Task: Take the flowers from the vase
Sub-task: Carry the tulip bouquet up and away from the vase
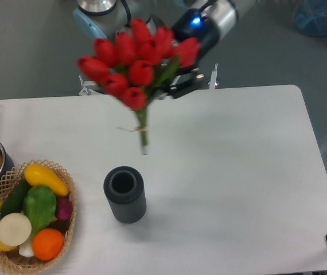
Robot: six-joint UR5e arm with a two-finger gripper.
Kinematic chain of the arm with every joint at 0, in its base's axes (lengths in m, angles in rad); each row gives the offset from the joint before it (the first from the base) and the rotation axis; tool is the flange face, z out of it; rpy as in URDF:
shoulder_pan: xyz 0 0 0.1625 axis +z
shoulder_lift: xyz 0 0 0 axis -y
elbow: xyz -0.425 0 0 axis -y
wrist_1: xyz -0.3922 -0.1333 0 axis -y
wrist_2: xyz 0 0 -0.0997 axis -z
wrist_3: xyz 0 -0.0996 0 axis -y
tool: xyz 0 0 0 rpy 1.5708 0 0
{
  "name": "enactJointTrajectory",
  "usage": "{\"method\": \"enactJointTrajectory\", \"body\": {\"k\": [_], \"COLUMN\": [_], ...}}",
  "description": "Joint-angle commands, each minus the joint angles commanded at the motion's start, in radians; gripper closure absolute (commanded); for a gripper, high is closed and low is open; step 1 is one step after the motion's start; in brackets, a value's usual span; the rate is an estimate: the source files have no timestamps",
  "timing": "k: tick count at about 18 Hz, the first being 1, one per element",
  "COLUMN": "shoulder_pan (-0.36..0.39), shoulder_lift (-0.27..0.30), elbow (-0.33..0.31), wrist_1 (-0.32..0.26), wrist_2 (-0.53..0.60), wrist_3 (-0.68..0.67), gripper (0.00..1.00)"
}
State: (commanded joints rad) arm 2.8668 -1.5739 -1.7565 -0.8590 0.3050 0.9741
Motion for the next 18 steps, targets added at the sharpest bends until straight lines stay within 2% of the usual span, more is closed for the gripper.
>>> {"method": "enactJointTrajectory", "body": {"k": [7,15,18], "shoulder_pan": [0.123,0.192,0.206], "shoulder_lift": [-0.014,-0.083,-0.09], "elbow": [0.037,0.041,0.028], "wrist_1": [-0.002,-0.002,-0.003], "wrist_2": [0.192,0.299,0.302], "wrist_3": [0.015,0.127,0.201], "gripper": [0.58,0.58,0.58]}}
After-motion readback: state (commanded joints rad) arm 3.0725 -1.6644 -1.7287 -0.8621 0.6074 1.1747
